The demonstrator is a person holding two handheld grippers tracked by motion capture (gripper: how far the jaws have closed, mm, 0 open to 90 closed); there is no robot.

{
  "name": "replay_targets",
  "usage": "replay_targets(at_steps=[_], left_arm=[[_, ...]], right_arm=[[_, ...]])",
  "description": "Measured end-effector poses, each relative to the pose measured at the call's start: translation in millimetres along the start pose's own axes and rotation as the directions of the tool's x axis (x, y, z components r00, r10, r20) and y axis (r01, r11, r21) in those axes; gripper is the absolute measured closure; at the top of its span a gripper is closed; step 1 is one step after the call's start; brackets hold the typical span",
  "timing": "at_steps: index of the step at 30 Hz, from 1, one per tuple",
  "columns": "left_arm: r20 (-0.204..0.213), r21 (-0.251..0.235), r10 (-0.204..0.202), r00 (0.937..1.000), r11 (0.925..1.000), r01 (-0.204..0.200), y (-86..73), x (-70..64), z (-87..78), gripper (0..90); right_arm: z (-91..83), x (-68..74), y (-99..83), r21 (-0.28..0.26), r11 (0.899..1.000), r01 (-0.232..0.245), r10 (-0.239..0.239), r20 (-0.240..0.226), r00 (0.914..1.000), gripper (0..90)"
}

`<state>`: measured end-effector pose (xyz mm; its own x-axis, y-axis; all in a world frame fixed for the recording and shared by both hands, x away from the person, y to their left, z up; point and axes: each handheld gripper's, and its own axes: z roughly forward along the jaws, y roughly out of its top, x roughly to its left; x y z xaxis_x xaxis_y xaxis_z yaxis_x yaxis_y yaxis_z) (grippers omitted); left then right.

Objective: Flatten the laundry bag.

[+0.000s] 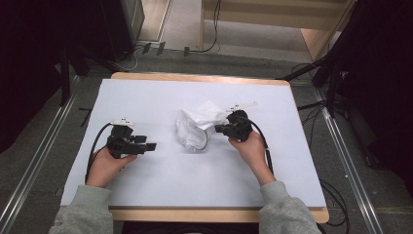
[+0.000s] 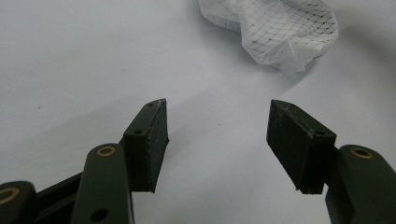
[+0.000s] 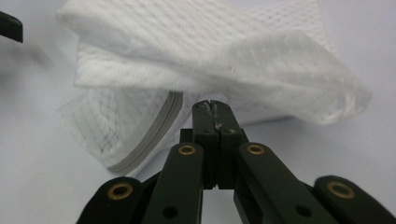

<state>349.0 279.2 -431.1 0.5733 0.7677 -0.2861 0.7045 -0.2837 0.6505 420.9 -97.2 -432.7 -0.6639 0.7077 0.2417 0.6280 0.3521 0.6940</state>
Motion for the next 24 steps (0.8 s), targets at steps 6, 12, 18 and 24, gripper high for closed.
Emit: replay_targets(at_steps=[6,12,18,24], left_arm=[[-0.015,-0.002,0.002,0.9999,1.0,-0.002,-5.8,-0.2,-5.0,39.5],[-0.026,-0.008,-0.003,0.9997,1.0,0.003,-12.2,0.0,-11.2,39.5],[-0.044,-0.012,-0.015,0.9989,0.9998,0.015,-19.1,0.5,-16.6,39.5],[-0.051,-0.016,-0.022,0.9984,0.9996,0.022,-23.2,1.6,-21.6,39.3]], right_arm=[[2.1,-1.2,18.7,-0.022,1.0,0.019,-0.019,0.001,0.9998,90.0],[5.3,-4.2,40.3,-0.041,0.998,0.04,-0.04,0.005,0.9992,90.0],[8.9,-10.8,50.0,-0.048,0.998,0.027,-0.027,-0.003,0.9996,90.0],[8.1,-1.0,43.1,-0.019,0.998,0.064,-0.065,-0.015,0.9978,82.7]])
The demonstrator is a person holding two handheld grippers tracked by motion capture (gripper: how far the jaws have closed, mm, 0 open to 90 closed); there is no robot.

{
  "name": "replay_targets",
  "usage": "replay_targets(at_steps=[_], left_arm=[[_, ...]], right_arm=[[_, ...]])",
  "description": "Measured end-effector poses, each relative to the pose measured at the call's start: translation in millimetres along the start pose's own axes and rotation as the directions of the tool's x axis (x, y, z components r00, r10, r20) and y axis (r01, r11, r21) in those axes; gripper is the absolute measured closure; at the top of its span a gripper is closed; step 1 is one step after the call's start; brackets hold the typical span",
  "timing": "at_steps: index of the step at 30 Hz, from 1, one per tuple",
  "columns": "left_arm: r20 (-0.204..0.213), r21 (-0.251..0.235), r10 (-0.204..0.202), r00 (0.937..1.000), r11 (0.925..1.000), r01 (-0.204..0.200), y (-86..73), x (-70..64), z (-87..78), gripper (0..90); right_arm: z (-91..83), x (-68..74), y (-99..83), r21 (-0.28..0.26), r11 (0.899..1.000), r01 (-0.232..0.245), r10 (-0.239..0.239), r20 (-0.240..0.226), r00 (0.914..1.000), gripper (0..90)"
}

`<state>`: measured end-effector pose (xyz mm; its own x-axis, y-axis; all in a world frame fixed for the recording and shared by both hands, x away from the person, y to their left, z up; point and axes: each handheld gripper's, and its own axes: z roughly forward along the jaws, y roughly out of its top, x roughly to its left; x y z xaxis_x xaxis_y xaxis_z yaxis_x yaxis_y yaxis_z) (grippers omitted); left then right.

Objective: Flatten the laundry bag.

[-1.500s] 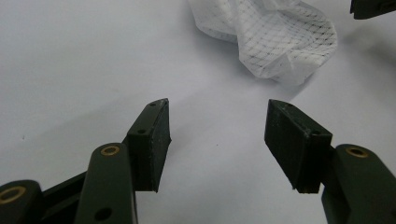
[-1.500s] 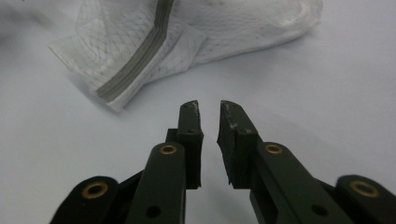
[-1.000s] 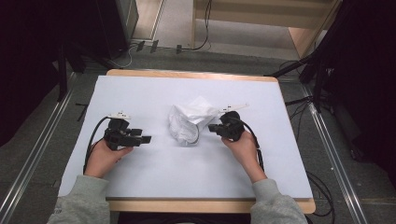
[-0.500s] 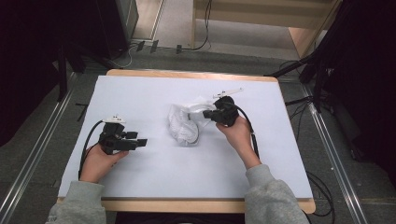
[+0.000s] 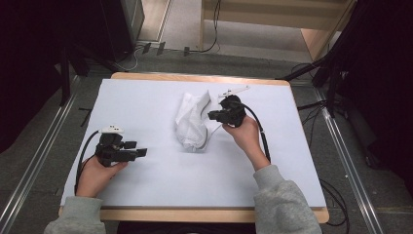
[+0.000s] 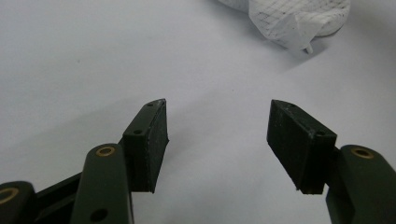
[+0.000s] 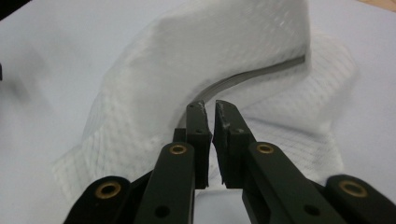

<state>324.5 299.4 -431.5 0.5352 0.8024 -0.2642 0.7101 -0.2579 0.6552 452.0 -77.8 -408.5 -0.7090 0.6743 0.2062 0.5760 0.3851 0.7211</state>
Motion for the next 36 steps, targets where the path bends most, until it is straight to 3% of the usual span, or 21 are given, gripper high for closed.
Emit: replay_targets(at_steps=[3,9,11,18,20,24,26,29,36], left_arm=[[-0.002,-0.001,0.003,1.0,1.0,-0.003,0.4,-0.3,0.2,39.2],[-0.003,0.005,0.013,0.9999,0.9999,-0.013,1.3,-1.1,2.0,39.1],[-0.003,0.002,0.011,0.9999,0.9999,-0.011,1.8,-0.6,1.9,39.1],[-0.001,0.003,0.015,0.9999,0.9999,-0.015,1.7,-0.8,2.3,39.0],[-0.001,0.003,0.016,0.9999,0.9999,-0.016,1.7,-0.7,2.2,38.9],[-0.005,-0.002,0.015,0.9999,0.9999,-0.015,1.6,-0.7,2.1,38.9],[-0.006,0.0,0.017,0.9998,0.9999,-0.017,1.5,-0.6,1.4,39.0],[-0.008,-0.009,0.012,0.9999,0.9999,-0.012,0.5,-0.4,1.1,38.9],[-0.014,-0.02,0.008,0.9999,0.9998,-0.009,-0.1,-0.7,-1.9,39.1]], right_arm=[[-1.2,3.0,-1.9,-0.015,1.0,0.012,-0.012,-0.01,0.9999,79.9],[3.1,13.0,-5.5,0.004,0.999,0.032,-0.032,-0.014,0.9994,68.3],[6.7,16.5,-6.6,0.021,0.999,0.043,-0.043,-0.012,0.999,59.0],[16.3,23.0,-8.1,0.039,0.999,0.035,-0.033,-0.048,0.9983,48.9],[22.4,24.3,-10.0,0.061,0.998,0.031,-0.027,-0.06,0.9979,52.2],[33.5,27.0,-12.3,0.094,0.994,0.046,-0.041,-0.06,0.9974,75.6],[35.1,32.6,-9.8,0.074,0.996,0.053,-0.048,-0.068,0.9965,85.7],[34.2,37.9,-7.0,0.056,0.996,0.063,-0.059,-0.071,0.9957,87.9],[30.0,68.7,3.2,-0.012,0.991,0.132,-0.133,-0.117,0.9842,89.7]])
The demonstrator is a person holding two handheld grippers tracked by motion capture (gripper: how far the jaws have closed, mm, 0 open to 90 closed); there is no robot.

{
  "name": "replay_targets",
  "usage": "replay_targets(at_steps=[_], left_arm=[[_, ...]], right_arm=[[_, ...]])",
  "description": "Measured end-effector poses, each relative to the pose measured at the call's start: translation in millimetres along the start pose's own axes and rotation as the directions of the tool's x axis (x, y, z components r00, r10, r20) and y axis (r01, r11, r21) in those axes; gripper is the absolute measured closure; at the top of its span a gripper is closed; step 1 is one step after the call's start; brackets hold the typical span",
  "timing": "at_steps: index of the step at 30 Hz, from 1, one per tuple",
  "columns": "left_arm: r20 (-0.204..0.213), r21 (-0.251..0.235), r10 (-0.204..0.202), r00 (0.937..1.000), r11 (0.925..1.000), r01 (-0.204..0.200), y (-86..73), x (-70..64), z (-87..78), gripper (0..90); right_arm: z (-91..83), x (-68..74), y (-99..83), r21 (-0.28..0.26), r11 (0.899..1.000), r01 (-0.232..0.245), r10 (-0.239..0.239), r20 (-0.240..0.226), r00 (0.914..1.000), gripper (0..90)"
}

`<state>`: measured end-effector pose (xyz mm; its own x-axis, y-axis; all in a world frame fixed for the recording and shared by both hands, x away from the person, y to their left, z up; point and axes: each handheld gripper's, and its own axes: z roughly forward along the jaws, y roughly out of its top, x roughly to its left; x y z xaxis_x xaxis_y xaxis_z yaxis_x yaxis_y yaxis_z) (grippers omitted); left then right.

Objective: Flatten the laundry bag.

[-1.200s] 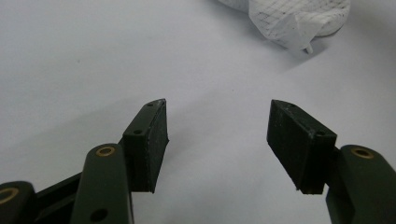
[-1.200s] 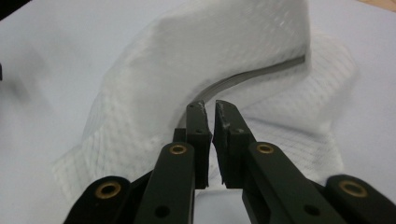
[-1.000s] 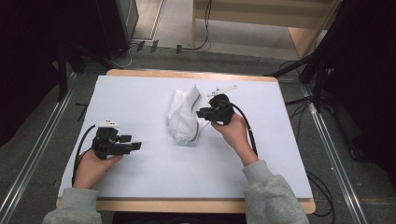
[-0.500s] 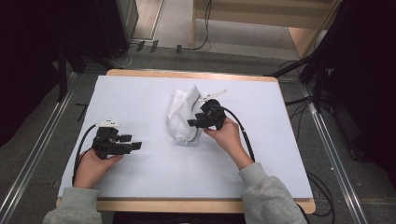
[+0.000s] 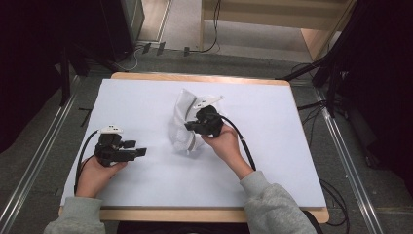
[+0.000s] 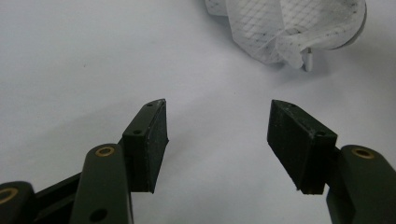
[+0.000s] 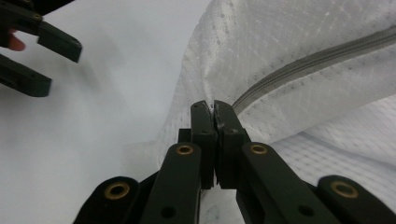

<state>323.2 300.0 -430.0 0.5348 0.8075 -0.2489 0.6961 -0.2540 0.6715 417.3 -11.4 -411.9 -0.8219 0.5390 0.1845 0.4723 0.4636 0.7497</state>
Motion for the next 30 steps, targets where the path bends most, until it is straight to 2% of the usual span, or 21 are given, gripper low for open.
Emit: replay_targets(at_steps=[2,5,6,15,16,19,22,25,30], left_arm=[[-0.001,-0.001,0.002,1.0,1.0,-0.002,0.2,0.0,-0.7,39.1],[0.001,-0.005,-0.002,1.0,1.0,0.002,0.2,0.1,-1.2,39.1],[0.0,-0.006,-0.003,1.0,1.0,0.003,0.2,0.1,-1.4,39.1],[-0.003,-0.023,-0.014,0.9999,0.9996,0.014,0.0,2.8,-5.6,39.1],[-0.003,-0.024,-0.014,0.9999,0.9996,0.014,-0.1,3.1,-5.8,39.1],[-0.011,-0.022,-0.012,0.9999,0.9997,0.012,-0.4,3.8,-6.4,39.2],[-0.011,-0.024,-0.013,0.9999,0.9996,0.013,-0.3,3.9,-6.8,39.2],[-0.009,-0.026,-0.015,0.9999,0.9996,0.014,-0.1,3.6,-6.9,39.2],[-0.006,-0.033,-0.018,0.9998,0.9993,0.018,1.8,4.4,-8.7,39.3]], right_arm=[[0.2,2.7,1.1,-0.001,1.0,0.005,-0.005,-0.006,1.0,89.7],[3.3,16.0,5.7,-0.018,1.0,0.024,-0.024,-0.047,0.9986,89.7],[3.3,16.0,5.7,-0.018,1.0,0.024,-0.024,-0.047,0.9986,89.7],[25.1,40.5,6.7,0.021,0.998,0.066,-0.064,-0.095,0.9934,88.2],[25.1,40.5,6.7,0.021,0.998,0.066,-0.064,-0.095,0.9934,88.2],[26.1,43.2,7.8,0.023,0.997,0.073,-0.07,-0.107,0.9918,80.2],[20.5,42.2,10.1,0.0,0.998,0.065,-0.065,-0.112,0.9916,74.5],[11.5,39.7,11.9,-0.022,0.997,0.069,-0.071,-0.101,0.9924,72.6],[-0.4,31.2,10.3,-0.02,0.998,0.051,-0.052,-0.082,0.9952,72.1]])
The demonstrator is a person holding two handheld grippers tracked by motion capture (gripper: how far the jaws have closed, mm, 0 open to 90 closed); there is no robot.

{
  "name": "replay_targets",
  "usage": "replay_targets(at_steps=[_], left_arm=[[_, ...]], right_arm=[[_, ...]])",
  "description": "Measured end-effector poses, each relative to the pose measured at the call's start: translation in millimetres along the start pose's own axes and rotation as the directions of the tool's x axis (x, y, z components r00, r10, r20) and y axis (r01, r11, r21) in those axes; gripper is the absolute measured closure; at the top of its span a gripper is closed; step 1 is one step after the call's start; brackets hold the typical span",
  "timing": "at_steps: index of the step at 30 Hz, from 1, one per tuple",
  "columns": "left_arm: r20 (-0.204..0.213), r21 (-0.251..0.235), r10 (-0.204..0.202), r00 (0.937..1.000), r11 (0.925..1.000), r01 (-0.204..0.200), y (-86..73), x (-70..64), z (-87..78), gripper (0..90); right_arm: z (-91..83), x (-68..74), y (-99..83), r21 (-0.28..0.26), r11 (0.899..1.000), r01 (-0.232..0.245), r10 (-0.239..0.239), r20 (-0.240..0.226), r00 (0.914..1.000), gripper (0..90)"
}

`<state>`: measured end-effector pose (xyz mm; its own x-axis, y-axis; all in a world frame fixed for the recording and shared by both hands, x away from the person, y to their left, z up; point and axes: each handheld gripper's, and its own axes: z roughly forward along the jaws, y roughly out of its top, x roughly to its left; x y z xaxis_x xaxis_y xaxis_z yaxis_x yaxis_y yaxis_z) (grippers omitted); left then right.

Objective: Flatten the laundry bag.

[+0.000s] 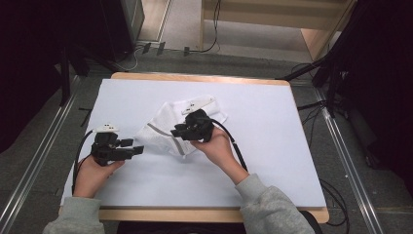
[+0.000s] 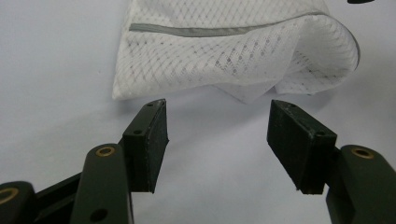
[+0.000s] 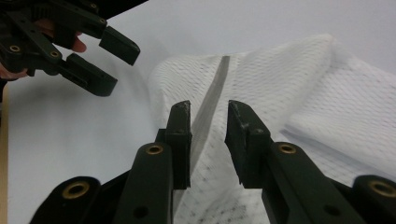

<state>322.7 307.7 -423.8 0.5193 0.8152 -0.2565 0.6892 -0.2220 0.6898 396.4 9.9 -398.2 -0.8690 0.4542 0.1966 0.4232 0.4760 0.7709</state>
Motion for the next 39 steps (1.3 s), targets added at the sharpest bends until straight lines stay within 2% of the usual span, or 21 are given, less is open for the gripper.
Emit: replay_targets(at_steps=[6,10,17,21,24,27,29,31,34,36,39], left_arm=[[0.004,-0.017,-0.007,1.0,0.9998,0.007,4.2,5.0,-3.2,39.4],[0.011,-0.014,-0.002,0.9999,0.9999,0.002,6.9,8.7,2.0,38.8],[0.041,0.01,0.031,0.9987,0.9995,-0.031,12.2,13.5,22.0,36.6],[0.048,0.02,0.042,0.998,0.9989,-0.043,16.1,15.4,32.1,36.4],[0.055,0.032,0.034,0.9979,0.9988,-0.036,18.8,17.5,38.8,37.6],[0.06,0.082,-0.004,0.9982,0.9966,0.0,21.3,18.8,45.4,44.9],[0.055,0.101,-0.001,0.9985,0.9949,-0.005,22.4,17.8,48.8,51.9],[0.063,0.115,-0.008,0.998,0.9934,0.001,23.4,16.5,51.9,62.8],[0.07,0.14,-0.011,0.9975,0.9901,0.001,24.2,16.0,55.5,80.7],[0.077,0.139,-0.019,0.9968,0.9903,0.008,25.2,15.9,54.8,87.9],[0.087,0.112,-0.033,0.9957,0.9935,0.023,27.4,17.7,47.1,89.6]], right_arm=[[-11.7,-15.1,-8.0,0.004,1.0,-0.028,0.028,0.037,0.9989,72.0],[-18.6,-29.1,-17.1,0.013,0.998,-0.057,0.056,0.065,0.9963,71.5],[-26.4,-51.1,-33.8,0.036,0.992,-0.121,0.116,0.133,0.9843,64.6],[-32.2,-58.4,-40.5,0.034,0.991,-0.129,0.121,0.179,0.9764,61.4],[-36.1,-64.5,-45.5,0.031,0.989,-0.145,0.136,0.2,0.9703,61.4],[-40.0,-72.9,-52.2,0.03,0.985,-0.168,0.157,0.221,0.9625,61.4],[-43.2,-79.5,-57.9,0.026,0.981,-0.192,0.18,0.239,0.9541,61.4],[-45.8,-84.0,-62.1,0.023,0.976,-0.215,0.203,0.249,0.947,61.2],[-47.3,-91.1,-67.7,0.017,0.972,-0.233,0.221,0.256,0.9409,60.3],[-46.9,-94.9,-70.5,0.012,0.97,-0.242,0.23,0.264,0.9367,59.3],[-45.3,-99.4,-73.5,0.016,0.969,-0.248,0.233,0.284,0.9301,58.3]])
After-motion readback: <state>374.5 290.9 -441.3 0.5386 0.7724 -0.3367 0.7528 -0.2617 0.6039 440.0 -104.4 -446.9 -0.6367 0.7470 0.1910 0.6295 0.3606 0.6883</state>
